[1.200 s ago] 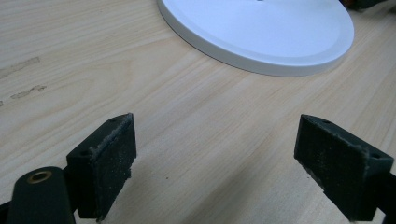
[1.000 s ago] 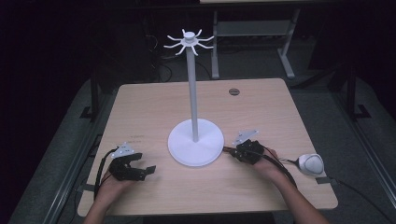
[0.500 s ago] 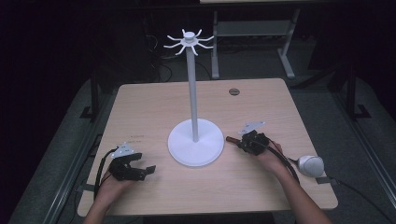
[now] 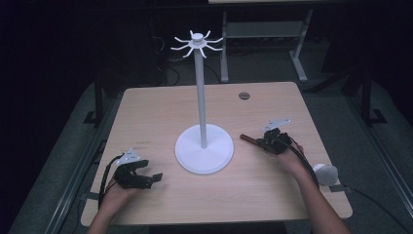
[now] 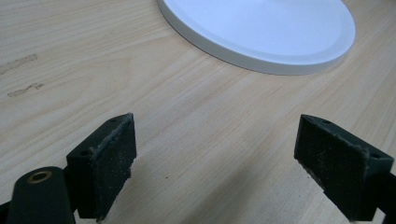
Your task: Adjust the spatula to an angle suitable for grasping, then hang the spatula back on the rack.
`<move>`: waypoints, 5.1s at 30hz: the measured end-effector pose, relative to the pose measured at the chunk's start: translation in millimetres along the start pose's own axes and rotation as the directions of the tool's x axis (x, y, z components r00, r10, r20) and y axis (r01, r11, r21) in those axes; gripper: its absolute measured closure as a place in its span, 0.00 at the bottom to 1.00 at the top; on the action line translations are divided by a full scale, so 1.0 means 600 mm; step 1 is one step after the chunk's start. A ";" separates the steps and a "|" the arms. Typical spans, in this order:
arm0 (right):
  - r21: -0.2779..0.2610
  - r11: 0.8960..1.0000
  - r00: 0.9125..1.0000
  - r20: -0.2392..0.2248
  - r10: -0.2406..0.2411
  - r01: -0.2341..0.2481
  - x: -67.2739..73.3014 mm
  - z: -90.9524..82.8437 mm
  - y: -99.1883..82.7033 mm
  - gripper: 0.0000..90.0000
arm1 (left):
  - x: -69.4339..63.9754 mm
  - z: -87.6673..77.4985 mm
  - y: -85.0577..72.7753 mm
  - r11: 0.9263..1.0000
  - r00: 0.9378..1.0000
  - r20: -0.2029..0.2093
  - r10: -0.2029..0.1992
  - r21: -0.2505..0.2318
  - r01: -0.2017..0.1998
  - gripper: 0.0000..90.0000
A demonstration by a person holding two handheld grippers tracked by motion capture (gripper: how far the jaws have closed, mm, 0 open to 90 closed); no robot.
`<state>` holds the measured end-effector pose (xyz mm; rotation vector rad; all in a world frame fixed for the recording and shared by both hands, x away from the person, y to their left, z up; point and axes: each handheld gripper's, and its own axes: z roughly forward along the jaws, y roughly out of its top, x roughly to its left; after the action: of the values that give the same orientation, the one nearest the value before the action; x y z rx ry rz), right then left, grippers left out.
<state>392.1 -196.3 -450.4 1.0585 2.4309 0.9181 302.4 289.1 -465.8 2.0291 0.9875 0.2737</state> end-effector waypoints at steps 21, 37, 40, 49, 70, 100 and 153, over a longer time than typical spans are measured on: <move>0.046 0.998 0.999 -0.037 -0.030 0.032 -0.002 0.000 -0.011 1.00 | 0.001 -0.001 0.000 1.000 1.000 -0.005 0.004 -0.001 -0.004 0.14; 0.057 0.998 0.999 0.047 0.023 -0.025 -0.042 0.001 -0.029 1.00 | 0.001 -0.001 -0.001 1.000 1.000 -0.004 0.005 0.001 -0.005 0.14; 0.041 0.999 0.999 0.027 0.025 -0.027 -0.046 -0.005 -0.029 1.00 | 0.000 -0.001 -0.001 1.000 1.000 -0.006 0.008 0.003 -0.008 0.14; 0.001 0.997 0.997 -0.017 0.074 -0.074 -0.054 -0.048 -0.023 0.93 | 0.001 -0.003 0.000 1.000 1.000 -0.007 0.007 0.001 -0.007 0.14; 0.309 0.950 0.999 -0.045 -0.027 0.039 -0.093 -0.035 0.037 0.79 | 0.001 -0.001 -0.001 1.000 1.000 -0.002 0.008 0.000 -0.008 0.14; 0.537 0.842 0.996 -0.088 0.006 0.042 -0.096 0.037 0.064 0.79 | 0.000 0.000 -0.001 1.000 1.000 0.005 -0.003 0.002 0.003 0.14; -0.145 0.985 0.992 -0.103 0.078 -0.092 -0.088 -0.140 0.080 0.82 | -0.001 0.000 -0.001 1.000 1.000 0.004 -0.003 0.003 0.003 0.14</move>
<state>408.6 -246.9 -353.6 1.0936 2.3651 1.1864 302.0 289.0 -466.1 2.0300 0.9890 0.2672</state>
